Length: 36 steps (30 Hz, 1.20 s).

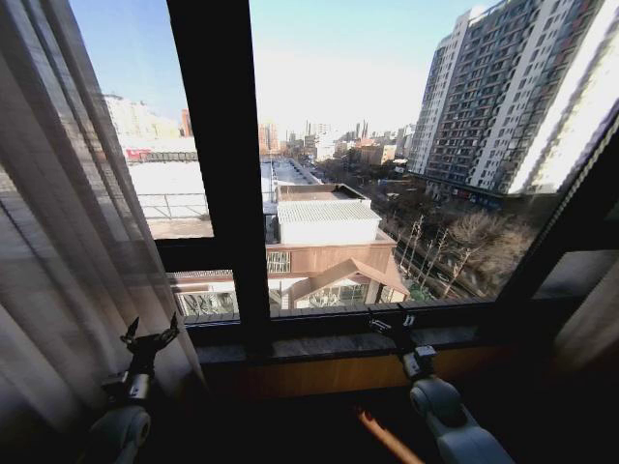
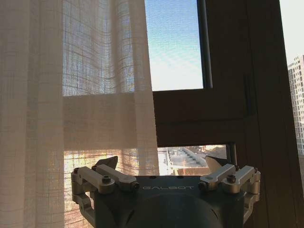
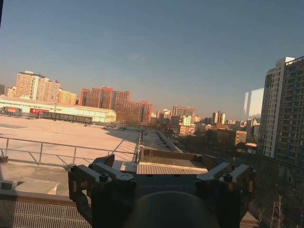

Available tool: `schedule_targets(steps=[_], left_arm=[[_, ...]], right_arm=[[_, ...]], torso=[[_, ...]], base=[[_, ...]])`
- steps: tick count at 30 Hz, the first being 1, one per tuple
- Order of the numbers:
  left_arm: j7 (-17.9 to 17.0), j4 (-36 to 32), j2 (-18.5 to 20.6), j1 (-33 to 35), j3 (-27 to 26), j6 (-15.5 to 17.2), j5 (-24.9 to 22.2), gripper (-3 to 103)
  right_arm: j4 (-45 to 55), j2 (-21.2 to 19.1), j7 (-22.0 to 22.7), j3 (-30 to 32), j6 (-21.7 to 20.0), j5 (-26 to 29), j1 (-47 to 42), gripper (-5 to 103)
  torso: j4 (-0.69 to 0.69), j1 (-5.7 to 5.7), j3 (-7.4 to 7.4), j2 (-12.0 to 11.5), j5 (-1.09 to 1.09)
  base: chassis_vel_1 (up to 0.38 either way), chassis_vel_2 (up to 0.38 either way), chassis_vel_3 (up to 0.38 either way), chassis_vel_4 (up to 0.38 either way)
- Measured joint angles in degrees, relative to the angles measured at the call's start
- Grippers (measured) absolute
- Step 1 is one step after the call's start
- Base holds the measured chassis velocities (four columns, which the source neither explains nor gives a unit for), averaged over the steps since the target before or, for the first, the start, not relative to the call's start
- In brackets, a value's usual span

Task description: Open the curtains by pulling them apart, changing their state from closed to fully open.

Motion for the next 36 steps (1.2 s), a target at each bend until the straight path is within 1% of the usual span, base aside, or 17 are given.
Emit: schedule_targets(steps=[3, 10, 17, 20, 23, 29, 36], left_arm=[[0.00, -0.73, -0.38, -0.51, 1.23, 0.49, 0.75, 100], [-0.04, -0.77, -1.33, -0.56, 1.68, 0.56, 1.77, 100], [-0.37, -0.03, -1.79, -0.49, 1.58, 0.00, 2.27, 100], [-0.53, 0.42, -1.92, -0.44, 1.40, -0.31, 2.48, 100], [-0.82, 0.97, -1.93, -0.51, 1.08, -0.48, 2.64, 100], [-1.72, 3.49, -1.22, -1.41, 0.15, -0.88, 2.68, 100], [-1.72, 4.64, -0.81, -2.46, 1.24, -1.44, 2.54, 100]], right_arm=[[0.00, 0.00, 0.00, 0.00, 0.00, 0.00, 0.00, 100], [0.00, 0.00, 0.00, 0.00, 0.00, 0.00, 0.00, 100], [0.00, 0.00, 0.00, 0.00, 0.00, 0.00, 0.00, 100], [0.00, 0.00, 0.00, 0.00, 0.00, 0.00, 0.00, 100], [0.01, 0.00, 0.00, 0.00, 0.00, 0.00, 0.00, 100], [0.01, 0.00, 0.00, 0.00, 0.00, 0.00, 0.00, 100], [0.00, 0.00, 0.00, 0.00, 0.00, 0.00, 0.00, 100]], torso=[[0.00, 0.00, 0.00, 0.00, 0.01], [0.00, 0.00, 0.00, 0.00, 0.01], [0.00, 0.00, 0.00, 0.00, 0.03], [0.01, 0.00, -0.01, 0.01, -0.02], [0.02, 0.00, -0.01, 0.01, -0.02], [0.00, 0.00, 0.00, 0.00, 0.01], [0.00, 0.00, 0.00, 0.00, 0.00]], base=[[0.000, 0.000, 0.000, 0.000], [0.000, 0.000, 0.000, 0.000], [0.053, 0.021, -0.077, -0.029], [0.086, 0.040, -0.081, -0.042], [0.056, 0.051, -0.051, -0.025], [0.000, 0.000, 0.000, 0.000], [0.000, 0.000, 0.000, 0.000]])
